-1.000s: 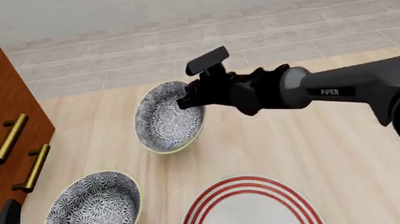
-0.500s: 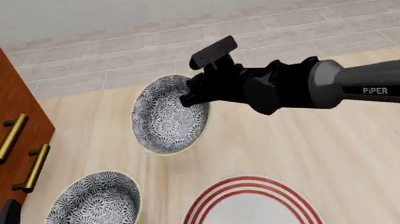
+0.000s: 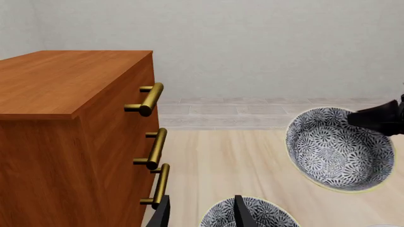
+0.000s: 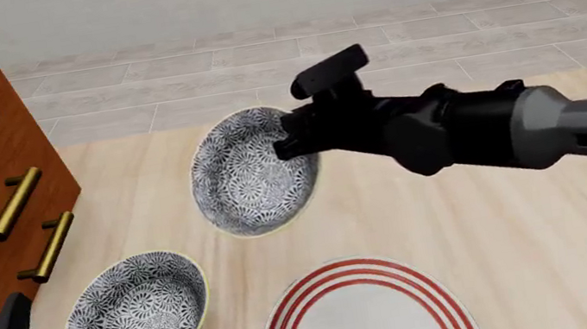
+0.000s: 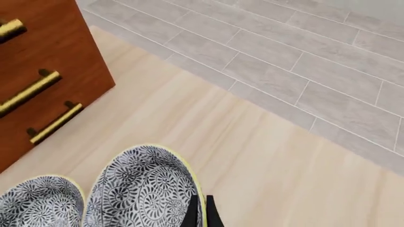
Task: Pick up the bowl and put it in the front on the plate.
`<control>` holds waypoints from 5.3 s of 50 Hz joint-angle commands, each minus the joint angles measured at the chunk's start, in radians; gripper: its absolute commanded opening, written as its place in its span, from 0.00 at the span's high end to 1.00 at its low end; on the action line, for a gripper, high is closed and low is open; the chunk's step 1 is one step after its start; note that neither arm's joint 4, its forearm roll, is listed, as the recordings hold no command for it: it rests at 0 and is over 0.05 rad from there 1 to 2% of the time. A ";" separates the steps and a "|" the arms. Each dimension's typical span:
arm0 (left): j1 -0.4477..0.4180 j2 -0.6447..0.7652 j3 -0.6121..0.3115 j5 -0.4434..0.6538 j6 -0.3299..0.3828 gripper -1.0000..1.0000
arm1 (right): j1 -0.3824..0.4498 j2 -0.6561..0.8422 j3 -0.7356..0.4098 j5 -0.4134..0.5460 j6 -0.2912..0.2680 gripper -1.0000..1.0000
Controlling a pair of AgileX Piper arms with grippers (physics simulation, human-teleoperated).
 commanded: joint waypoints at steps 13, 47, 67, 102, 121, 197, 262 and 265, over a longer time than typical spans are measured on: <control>0.000 0.000 0.000 0.000 0.000 0.00 | 0.030 -0.172 0.115 0.040 0.024 1.00; 0.000 0.000 0.000 0.000 0.000 0.00 | 0.079 -0.328 0.256 0.112 0.030 1.00; 0.000 0.000 0.000 0.000 0.000 0.00 | 0.055 -0.408 0.341 0.154 0.019 1.00; 0.000 0.000 0.000 0.000 0.000 0.00 | 0.049 -0.495 0.412 0.230 0.007 1.00; 0.000 0.000 0.000 0.000 0.000 0.00 | 0.070 -0.551 0.491 0.239 0.047 1.00; 0.000 0.000 0.000 0.000 0.000 0.00 | 0.131 -0.513 0.695 0.132 0.115 1.00; 0.000 0.000 0.000 0.000 0.000 0.00 | 0.044 -0.570 0.569 0.212 -0.087 0.00; 0.000 0.000 0.000 0.000 0.000 0.00 | 0.046 -0.571 0.569 0.205 -0.084 0.00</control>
